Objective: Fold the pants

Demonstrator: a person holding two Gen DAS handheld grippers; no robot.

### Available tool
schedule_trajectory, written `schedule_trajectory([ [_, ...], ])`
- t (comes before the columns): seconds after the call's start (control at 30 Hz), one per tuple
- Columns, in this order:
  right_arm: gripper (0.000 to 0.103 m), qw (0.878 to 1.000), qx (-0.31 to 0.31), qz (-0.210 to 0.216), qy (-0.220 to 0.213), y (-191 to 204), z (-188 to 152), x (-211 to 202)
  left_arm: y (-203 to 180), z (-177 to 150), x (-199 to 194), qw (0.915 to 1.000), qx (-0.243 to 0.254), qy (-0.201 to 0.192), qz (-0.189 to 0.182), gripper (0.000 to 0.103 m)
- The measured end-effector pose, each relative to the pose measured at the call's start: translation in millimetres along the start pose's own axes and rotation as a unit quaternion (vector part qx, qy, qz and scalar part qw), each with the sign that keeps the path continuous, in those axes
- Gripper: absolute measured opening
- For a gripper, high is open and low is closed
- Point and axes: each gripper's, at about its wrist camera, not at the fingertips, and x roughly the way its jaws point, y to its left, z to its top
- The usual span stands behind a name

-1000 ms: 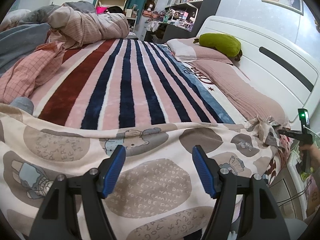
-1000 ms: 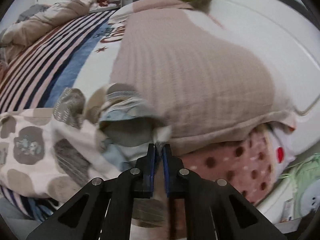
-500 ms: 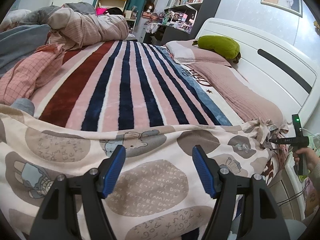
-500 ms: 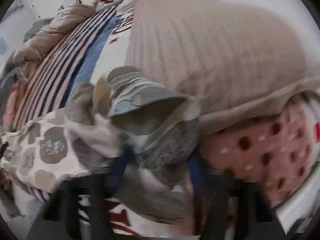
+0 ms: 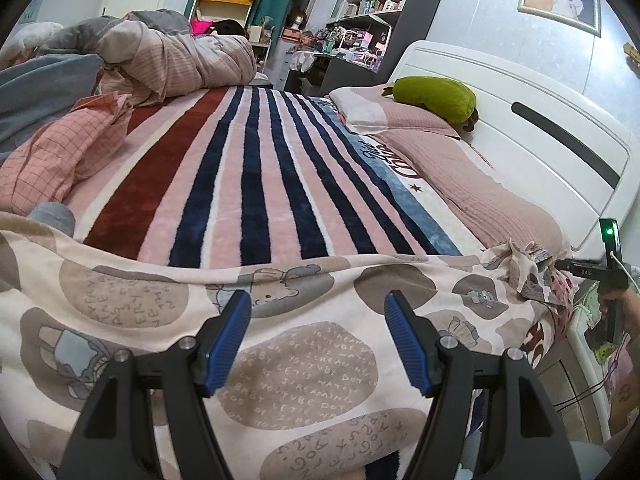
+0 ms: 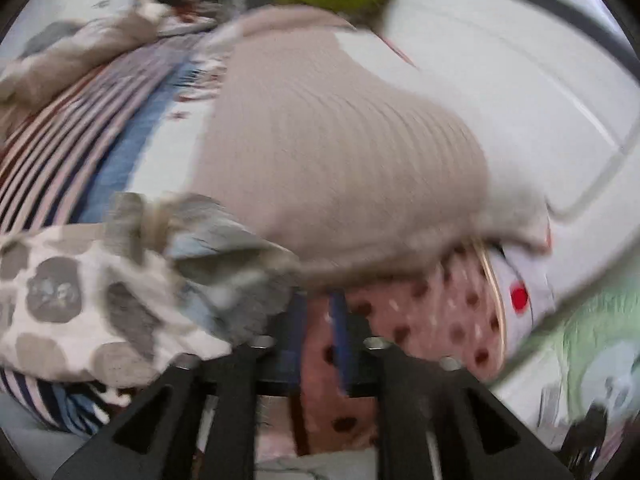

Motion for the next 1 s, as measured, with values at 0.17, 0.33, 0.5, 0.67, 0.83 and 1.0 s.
schedule_trajectory([
  [0.17, 0.055, 0.989, -0.141, -0.05, 0.001, 59, 13, 11, 6, -2, -5, 1.0, -0.006, -0.003, 0.005, 0.065],
  [0.33, 0.065, 0.967, -0.235, -0.102, 0.006, 84, 16, 40, 11, -5, -8, 0.9998, -0.008, 0.001, 0.016, 0.065],
  [0.5, 0.064, 0.955, -0.288, -0.078, -0.009, 97, 22, 50, 17, -5, -7, 0.9997, -0.013, 0.002, 0.02, 0.065],
  [0.67, 0.004, 0.962, -0.267, -0.059, -0.016, 97, 39, 57, 16, -4, -5, 0.9998, -0.013, 0.0, 0.016, 0.065],
  [0.83, 0.004, 0.987, -0.14, -0.067, -0.034, 57, 60, 48, 17, -4, -3, 0.9997, -0.014, 0.002, 0.018, 0.065],
  [1.0, 0.014, 0.985, -0.089, -0.145, -0.038, 27, 64, 48, 17, -4, -3, 0.9997, -0.013, 0.002, 0.019, 0.065],
])
